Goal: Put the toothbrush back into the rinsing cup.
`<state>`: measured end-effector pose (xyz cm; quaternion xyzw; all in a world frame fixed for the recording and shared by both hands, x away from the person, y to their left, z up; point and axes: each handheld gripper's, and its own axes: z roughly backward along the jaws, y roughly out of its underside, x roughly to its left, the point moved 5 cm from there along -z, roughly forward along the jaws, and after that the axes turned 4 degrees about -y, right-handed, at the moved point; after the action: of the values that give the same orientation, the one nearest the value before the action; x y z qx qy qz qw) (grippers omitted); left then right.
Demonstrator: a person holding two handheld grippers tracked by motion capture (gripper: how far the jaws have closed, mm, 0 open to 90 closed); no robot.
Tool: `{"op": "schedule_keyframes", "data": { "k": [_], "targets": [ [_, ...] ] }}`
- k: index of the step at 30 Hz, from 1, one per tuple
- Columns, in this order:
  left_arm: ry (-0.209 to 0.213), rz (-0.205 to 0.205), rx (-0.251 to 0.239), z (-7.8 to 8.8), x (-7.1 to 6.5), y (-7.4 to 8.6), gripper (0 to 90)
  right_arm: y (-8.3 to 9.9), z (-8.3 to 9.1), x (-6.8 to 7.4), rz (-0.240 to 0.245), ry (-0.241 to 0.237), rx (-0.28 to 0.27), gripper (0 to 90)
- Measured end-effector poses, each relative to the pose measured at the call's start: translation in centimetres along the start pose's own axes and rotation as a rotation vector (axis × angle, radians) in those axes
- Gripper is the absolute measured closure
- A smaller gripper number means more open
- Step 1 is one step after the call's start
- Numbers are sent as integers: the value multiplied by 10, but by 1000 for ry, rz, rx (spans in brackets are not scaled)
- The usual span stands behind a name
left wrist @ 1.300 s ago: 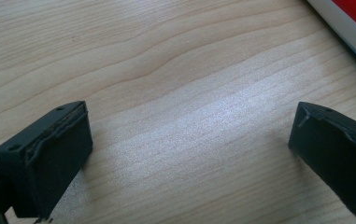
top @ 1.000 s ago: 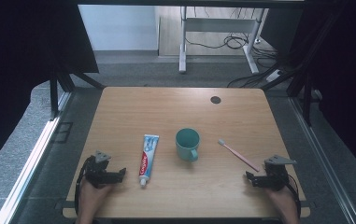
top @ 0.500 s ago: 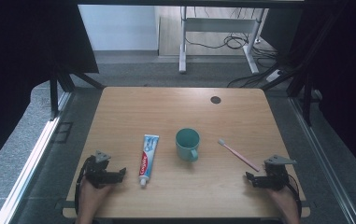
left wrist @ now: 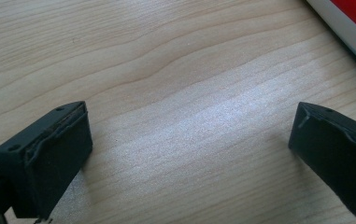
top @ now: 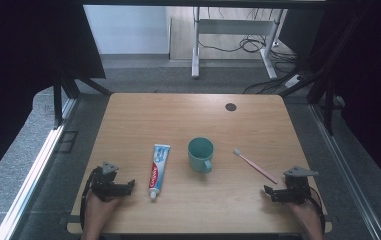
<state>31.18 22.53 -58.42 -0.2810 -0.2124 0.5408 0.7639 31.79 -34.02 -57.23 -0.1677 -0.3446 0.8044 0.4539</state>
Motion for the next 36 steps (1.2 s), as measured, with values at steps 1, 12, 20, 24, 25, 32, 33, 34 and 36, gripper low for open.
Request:
{"op": "schedule_keyframes", "data": {
  "k": [1, 12, 20, 24, 25, 32, 33, 34, 36],
  "targets": [
    [0, 0, 0, 0, 0, 0, 0, 0, 0, 0, 2, -3, 1, 0],
    [-5, 1, 0, 0, 0, 0, 0, -7, 5, -1, 25, -17, 38, 0],
    [-4, 3, 1, 0, 0, 0, 0, -12, 2, -3, 27, -28, 85, 0],
    [-6, 3, 0, 0, 0, 0, 0, -17, 1, -2, 22, -42, 105, 0],
    [-5, 3, 0, 0, 0, 0, 0, -18, 1, -3, 24, -43, 110, 0],
    [-5, 1, 0, 0, 0, 0, 0, -26, 0, -4, 27, -52, 141, 0],
    [-5, 1, 0, 0, 0, 0, 0, -26, 0, -4, 27, -52, 141, 0],
    [-4, 4, 0, 0, 0, 0, 0, -28, -1, -5, 28, -54, 151, 0],
    [-4, 4, 0, 0, 0, 0, 0, -29, -2, -5, 30, -56, 164, 0]
  ]
}}
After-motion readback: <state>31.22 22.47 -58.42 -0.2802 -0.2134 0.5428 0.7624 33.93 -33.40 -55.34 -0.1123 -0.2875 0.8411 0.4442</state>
